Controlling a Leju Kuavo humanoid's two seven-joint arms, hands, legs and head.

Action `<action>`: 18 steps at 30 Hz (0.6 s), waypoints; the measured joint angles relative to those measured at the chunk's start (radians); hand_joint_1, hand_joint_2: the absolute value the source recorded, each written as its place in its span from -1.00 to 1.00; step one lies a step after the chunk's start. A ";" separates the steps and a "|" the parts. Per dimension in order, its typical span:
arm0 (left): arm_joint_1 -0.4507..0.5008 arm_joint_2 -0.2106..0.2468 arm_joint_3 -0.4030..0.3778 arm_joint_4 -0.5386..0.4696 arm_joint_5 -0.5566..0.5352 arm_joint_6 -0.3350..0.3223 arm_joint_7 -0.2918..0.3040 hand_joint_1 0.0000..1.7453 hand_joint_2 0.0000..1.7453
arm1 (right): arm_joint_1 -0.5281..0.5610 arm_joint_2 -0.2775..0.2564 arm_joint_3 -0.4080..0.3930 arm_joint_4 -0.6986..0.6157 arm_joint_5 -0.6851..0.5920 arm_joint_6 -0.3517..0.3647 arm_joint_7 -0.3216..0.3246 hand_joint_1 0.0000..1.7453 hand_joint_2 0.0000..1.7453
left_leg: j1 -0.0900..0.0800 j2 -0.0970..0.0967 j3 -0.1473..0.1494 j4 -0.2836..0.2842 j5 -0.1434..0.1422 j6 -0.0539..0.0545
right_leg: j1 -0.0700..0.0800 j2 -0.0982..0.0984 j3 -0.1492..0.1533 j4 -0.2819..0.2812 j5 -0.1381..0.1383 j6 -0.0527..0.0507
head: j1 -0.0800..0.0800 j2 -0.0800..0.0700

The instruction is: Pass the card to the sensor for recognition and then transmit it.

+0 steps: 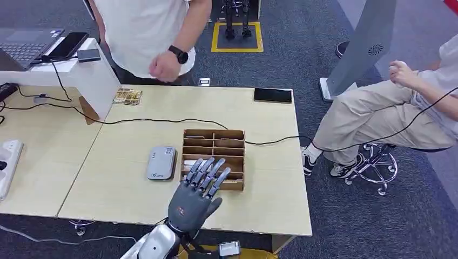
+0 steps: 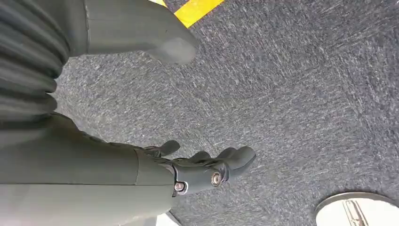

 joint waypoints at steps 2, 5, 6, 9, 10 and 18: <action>-0.028 0.010 -0.028 0.036 0.000 0.000 0.090 -1.00 1.00 | 0.000 0.000 0.001 0.000 0.000 0.000 0.002 -1.00 1.00 | 0.000 0.000 0.000 0.000 0.000 0.000 | 0.000 0.000 0.000 0.000 0.000 0.000 | 0.000 0.000; -0.071 0.022 -0.075 0.092 0.000 -0.003 0.182 -1.00 1.00 | 0.000 0.000 0.002 0.000 0.000 0.000 0.005 -1.00 1.00 | 0.000 0.000 0.000 0.000 0.000 0.000 | 0.000 0.000 0.000 0.000 0.000 0.000 | 0.000 0.000; -0.083 0.027 -0.087 0.104 0.000 -0.008 0.201 -1.00 1.00 | 0.000 0.000 0.002 0.000 0.000 0.000 0.006 -1.00 1.00 | 0.000 0.000 0.000 0.000 0.000 0.000 | 0.000 0.000 0.000 0.000 0.000 0.000 | 0.000 0.000; -0.110 0.039 -0.123 0.142 0.000 -0.036 0.239 -1.00 1.00 | 0.000 0.000 0.002 0.000 0.001 0.000 0.014 -1.00 1.00 | 0.000 0.000 0.000 0.000 0.000 0.000 | 0.000 0.000 0.000 0.000 0.000 0.000 | 0.000 0.000; -0.116 0.041 -0.131 0.154 0.000 -0.041 0.243 -1.00 1.00 | 0.001 0.000 0.002 0.000 0.001 0.000 0.014 -1.00 1.00 | 0.000 0.000 0.000 0.000 0.000 0.000 | 0.000 0.000 0.000 0.000 0.000 0.000 | 0.000 0.000; -0.150 0.056 -0.161 0.210 0.000 -0.058 0.265 -1.00 1.00 | 0.001 0.000 0.005 0.000 0.005 0.000 0.015 -1.00 1.00 | 0.000 0.000 0.000 0.000 0.000 0.000 | 0.000 0.000 0.000 0.000 0.000 0.000 | 0.000 0.000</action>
